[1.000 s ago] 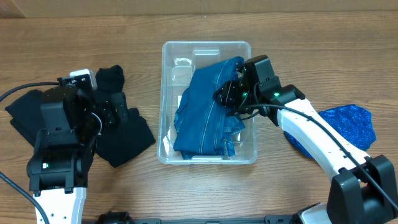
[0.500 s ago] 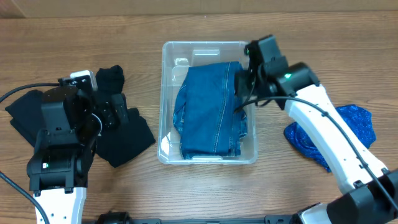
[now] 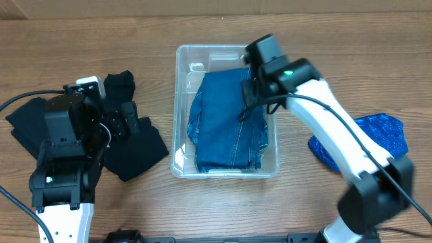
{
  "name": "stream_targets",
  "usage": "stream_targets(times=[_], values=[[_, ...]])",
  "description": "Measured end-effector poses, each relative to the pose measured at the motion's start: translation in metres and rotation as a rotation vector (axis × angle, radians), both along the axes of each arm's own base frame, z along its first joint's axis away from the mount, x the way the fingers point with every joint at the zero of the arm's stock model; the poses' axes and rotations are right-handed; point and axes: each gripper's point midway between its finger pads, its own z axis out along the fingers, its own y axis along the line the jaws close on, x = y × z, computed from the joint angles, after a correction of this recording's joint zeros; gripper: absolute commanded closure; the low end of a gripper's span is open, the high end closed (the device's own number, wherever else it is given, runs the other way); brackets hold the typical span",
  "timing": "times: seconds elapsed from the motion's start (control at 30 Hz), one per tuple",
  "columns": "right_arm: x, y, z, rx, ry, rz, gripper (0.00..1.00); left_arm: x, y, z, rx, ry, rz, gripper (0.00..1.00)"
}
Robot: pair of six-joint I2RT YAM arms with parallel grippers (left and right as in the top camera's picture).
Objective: Pack container
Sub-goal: 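Release the jeans in the bin and press them flat, withdraw right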
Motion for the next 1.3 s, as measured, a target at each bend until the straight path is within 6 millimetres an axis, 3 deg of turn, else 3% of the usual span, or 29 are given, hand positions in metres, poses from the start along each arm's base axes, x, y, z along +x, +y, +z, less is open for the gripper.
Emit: stream_targets(times=[0.17,0.27,0.43,0.63,0.73,0.77,0.8,0.9,0.97,1.0,1.07,1.13,1.23,1.3], values=[[-0.008,0.005,-0.082,-0.095,0.178,0.025,0.96,0.0,0.0,0.0,0.0,0.0,0.0,0.0],[-0.01,0.006,-0.113,-0.124,0.237,0.027,0.96,0.0,0.0,0.0,0.0,0.0,0.0,0.0],[-0.01,0.005,-0.119,-0.136,0.261,0.025,0.96,0.0,0.0,0.0,0.0,0.0,0.0,0.0],[-0.013,0.003,-0.108,-0.144,0.277,0.006,0.96,0.0,0.0,0.0,0.0,0.0,0.0,0.0],[-0.01,0.001,-0.083,-0.136,0.24,-0.021,0.92,0.0,0.0,0.0,0.0,0.0,0.0,0.0],[-0.003,0.002,-0.061,-0.111,0.184,-0.042,0.88,0.0,0.0,0.0,0.0,0.0,0.0,0.0],[0.002,0.002,-0.042,-0.087,0.138,-0.063,0.76,0.0,0.0,0.0,0.0,0.0,0.0,0.0],[0.022,-0.014,0.045,0.037,-0.065,-0.186,0.54,0.0,0.0,0.0,0.0,0.0,0.0,0.0],[0.025,-0.052,0.112,0.132,-0.205,-0.315,0.47,0.0,0.0,0.0,0.0,0.0,0.0,0.0],[0.02,-0.081,0.141,0.169,-0.258,-0.401,0.45,0.0,0.0,0.0,0.0,-0.001,0.0,0.0],[-0.001,-0.153,0.179,0.218,-0.317,-0.625,0.41,0.0,0.0,0.0,0.0,0.0,0.0,0.0],[-0.023,-0.204,0.188,0.236,-0.32,-0.792,0.38,0.0,0.0,0.0,0.0,0.0,0.0,0.0],[-0.052,-0.255,0.18,0.276,-0.25,-0.978,0.34,0.0,0.0,0.0,0.0,-0.002,0.0,0.0],[-0.066,-0.278,0.17,0.313,-0.208,-1.061,0.31,0.001,0.0,0.001,0.0,-0.006,0.0,0.0]])
